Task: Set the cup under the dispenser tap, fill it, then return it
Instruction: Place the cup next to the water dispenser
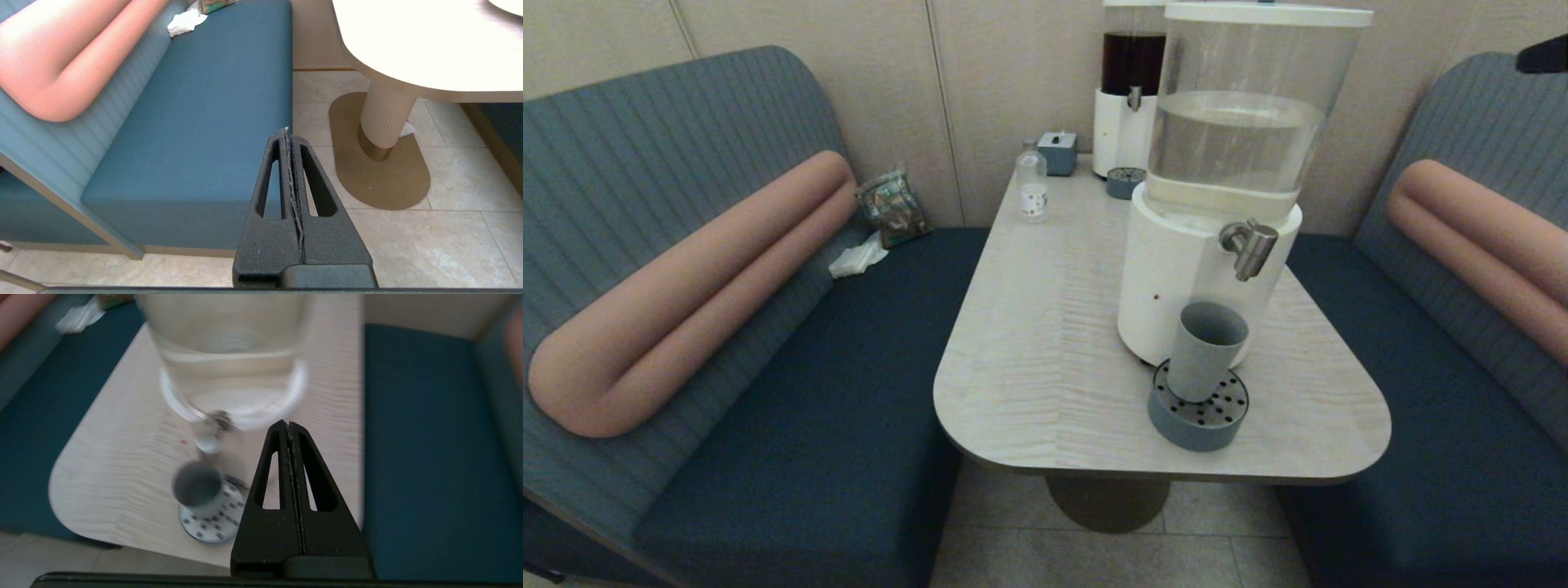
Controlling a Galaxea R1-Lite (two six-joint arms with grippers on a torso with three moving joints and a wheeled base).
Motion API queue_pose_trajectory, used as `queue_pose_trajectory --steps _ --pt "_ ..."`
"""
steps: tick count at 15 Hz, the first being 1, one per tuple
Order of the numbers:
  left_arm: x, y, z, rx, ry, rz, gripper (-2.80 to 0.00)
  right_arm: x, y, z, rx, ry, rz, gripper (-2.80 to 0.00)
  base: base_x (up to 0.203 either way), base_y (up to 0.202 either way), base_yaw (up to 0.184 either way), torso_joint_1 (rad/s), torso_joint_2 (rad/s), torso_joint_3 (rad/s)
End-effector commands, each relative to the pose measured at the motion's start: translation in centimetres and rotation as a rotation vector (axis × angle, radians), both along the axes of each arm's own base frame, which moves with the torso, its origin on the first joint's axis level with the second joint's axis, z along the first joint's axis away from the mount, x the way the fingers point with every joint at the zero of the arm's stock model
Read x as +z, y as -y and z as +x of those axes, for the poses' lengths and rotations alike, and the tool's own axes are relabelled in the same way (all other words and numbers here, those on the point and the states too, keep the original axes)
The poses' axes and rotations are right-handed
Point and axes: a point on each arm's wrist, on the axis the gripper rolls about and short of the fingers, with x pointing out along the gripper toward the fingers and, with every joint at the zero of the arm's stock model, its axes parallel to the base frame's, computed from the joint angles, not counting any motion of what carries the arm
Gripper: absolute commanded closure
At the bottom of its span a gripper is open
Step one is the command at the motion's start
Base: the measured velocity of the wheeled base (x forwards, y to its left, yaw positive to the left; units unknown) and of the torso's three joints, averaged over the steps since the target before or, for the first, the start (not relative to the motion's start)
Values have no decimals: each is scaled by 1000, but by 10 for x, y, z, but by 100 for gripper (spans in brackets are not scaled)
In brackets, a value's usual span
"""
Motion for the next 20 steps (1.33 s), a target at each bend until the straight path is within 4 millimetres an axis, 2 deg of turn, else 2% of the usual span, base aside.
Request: queue_pose_trajectory --steps 1,4,6,9,12,14,17,20 --pt "0 0 0 1 -3 0 0 4 21 -47 -29 63 22 0 0 0 0 0 0 0" --pt "0 0 0 -1 -3 0 0 -11 40 -100 -55 101 34 0 0 0 0 0 0 0" --pt "0 0 0 1 -3 0 0 -29 52 -136 -59 126 32 0 0 0 0 0 0 0" --pt "0 0 0 0 -3 0 0 -60 64 -176 -74 148 29 0 0 0 0 0 0 0" --pt "0 0 0 -1 -3 0 0 -85 65 -214 -130 200 36 0 0 0 0 0 0 0" --pt "0 0 0 0 -3 0 0 -112 65 -235 -123 214 38 0 0 0 0 0 0 0" --pt "0 0 0 -1 -3 0 0 -163 60 -247 -154 172 32 0 0 0 0 0 0 0" --pt "0 0 0 0 -3 0 0 -209 55 -245 -154 106 32 0 0 0 0 0 0 0"
